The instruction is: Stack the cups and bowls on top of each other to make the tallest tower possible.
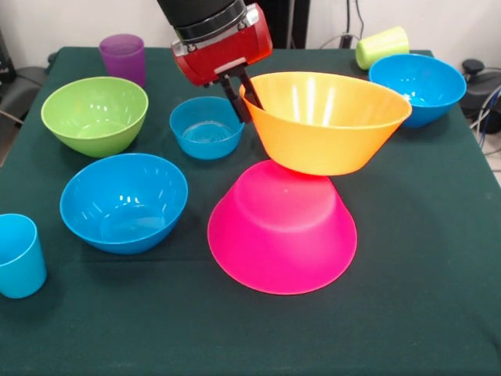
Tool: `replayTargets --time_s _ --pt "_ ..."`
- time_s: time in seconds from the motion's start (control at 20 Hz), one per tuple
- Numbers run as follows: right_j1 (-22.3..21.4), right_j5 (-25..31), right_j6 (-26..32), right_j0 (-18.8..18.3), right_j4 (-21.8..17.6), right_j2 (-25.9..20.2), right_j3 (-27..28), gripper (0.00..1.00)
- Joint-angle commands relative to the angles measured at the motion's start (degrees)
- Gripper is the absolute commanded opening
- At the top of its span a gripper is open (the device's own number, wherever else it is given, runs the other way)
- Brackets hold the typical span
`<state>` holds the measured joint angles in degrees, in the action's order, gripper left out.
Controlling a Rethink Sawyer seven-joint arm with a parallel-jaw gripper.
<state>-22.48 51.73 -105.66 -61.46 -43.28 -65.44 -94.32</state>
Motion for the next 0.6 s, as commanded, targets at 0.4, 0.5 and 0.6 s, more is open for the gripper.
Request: replayTargets --time_s 0.4,0.5,0.6 --pt "-1.18 8.2 16.94 3.4 -0.68 6.96 5.64 0.0" --pt "-1.37 8.34 17.02 3.4 -0.68 7.13 5.47 0.0" --pt "-1.4 8.65 17.15 3.66 -0.73 7.39 5.69 0.0"
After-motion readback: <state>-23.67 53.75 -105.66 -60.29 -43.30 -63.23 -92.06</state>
